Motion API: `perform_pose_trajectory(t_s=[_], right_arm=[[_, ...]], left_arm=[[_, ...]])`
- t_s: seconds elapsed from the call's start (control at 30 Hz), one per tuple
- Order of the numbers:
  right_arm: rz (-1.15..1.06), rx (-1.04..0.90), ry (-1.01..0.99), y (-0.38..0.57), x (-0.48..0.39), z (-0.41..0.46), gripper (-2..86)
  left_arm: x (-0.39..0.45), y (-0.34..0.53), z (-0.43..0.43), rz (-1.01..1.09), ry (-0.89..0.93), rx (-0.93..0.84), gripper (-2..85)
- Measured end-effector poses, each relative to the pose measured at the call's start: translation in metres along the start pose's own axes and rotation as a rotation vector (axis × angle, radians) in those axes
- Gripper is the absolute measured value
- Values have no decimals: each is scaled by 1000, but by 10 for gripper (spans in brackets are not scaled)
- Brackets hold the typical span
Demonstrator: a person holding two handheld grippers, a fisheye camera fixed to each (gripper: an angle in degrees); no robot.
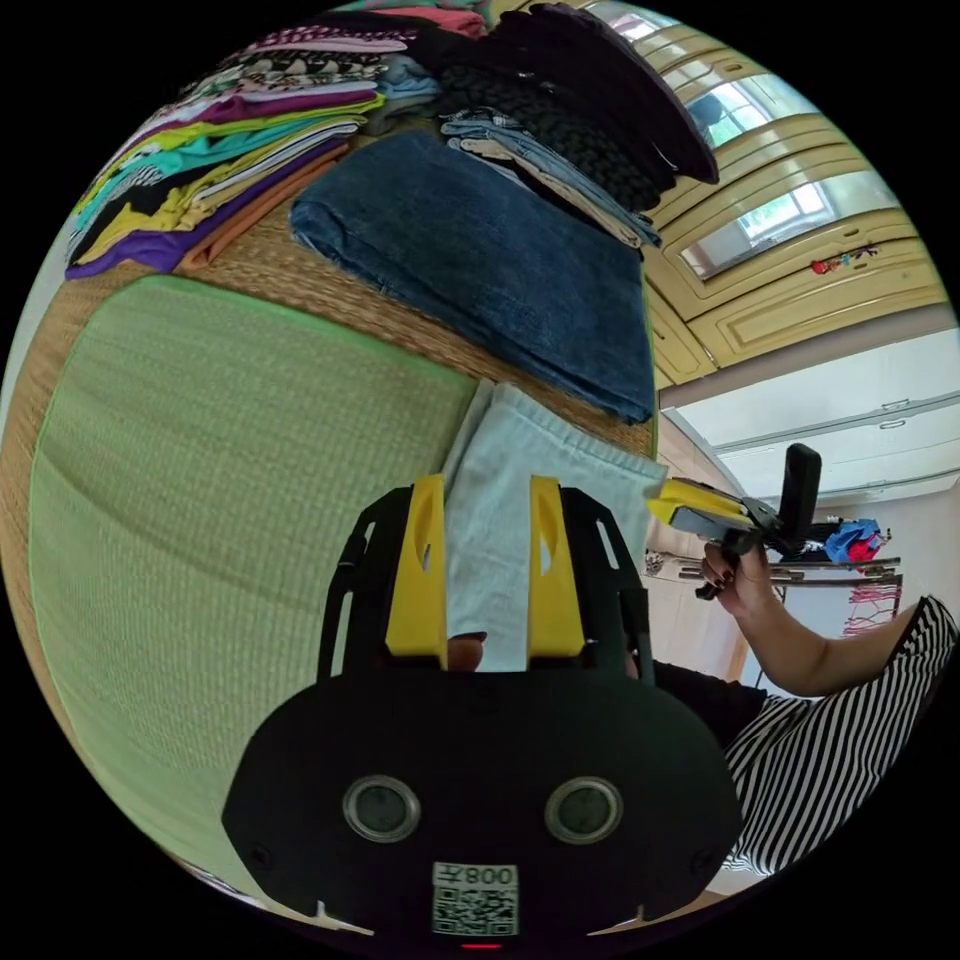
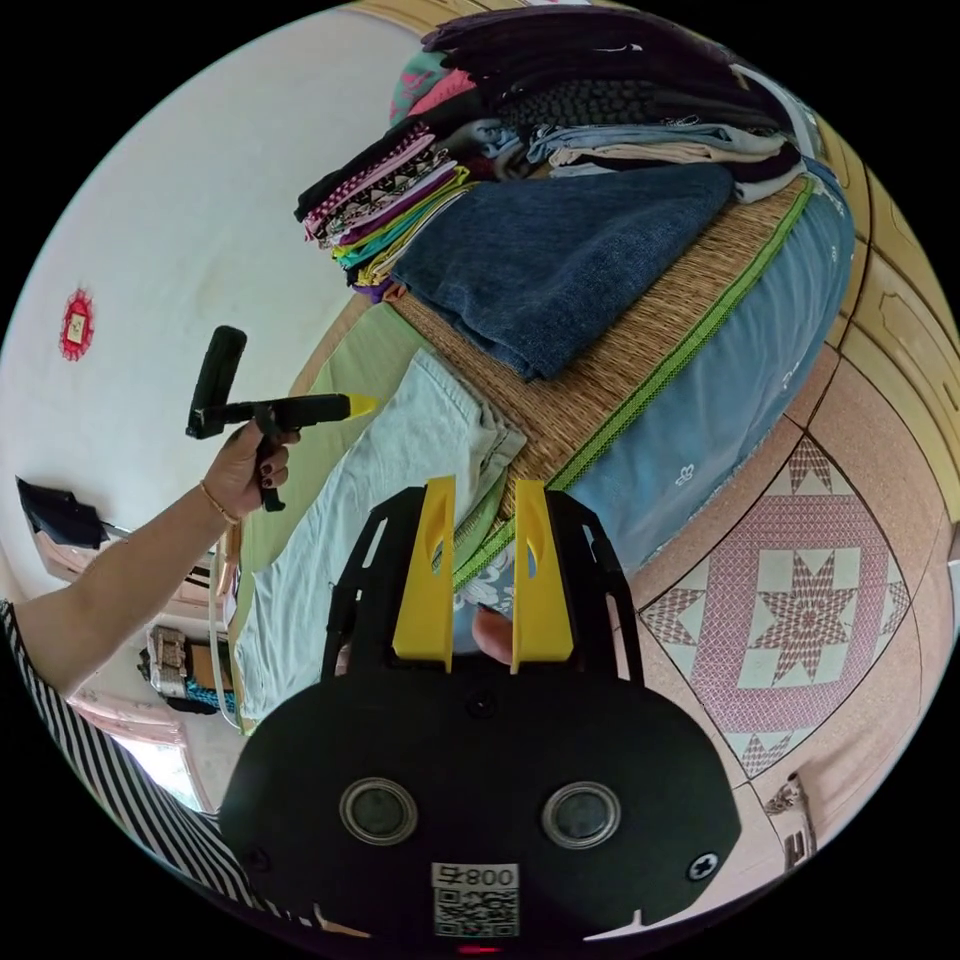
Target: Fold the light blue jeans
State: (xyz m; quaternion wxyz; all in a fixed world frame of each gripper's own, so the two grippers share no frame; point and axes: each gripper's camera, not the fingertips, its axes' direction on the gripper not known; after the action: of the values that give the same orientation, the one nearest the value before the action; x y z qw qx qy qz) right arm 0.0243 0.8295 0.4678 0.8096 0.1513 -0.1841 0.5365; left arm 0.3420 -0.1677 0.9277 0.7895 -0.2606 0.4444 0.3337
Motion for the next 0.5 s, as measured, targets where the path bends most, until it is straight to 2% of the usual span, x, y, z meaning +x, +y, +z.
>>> perform_pose_trajectory(t_s=[0.2, 0.37, 0.5], right_arm=[[-15, -2, -5, -3, 25, 9, 85], [18, 17, -62, 2, 50, 10, 79], [38, 16, -118, 4, 69, 10, 76]], left_arm=[[11, -48, 35, 50, -27, -31, 118], [25, -69, 52, 116, -116, -68, 90], [30, -79, 60, 125, -104, -101, 59]])
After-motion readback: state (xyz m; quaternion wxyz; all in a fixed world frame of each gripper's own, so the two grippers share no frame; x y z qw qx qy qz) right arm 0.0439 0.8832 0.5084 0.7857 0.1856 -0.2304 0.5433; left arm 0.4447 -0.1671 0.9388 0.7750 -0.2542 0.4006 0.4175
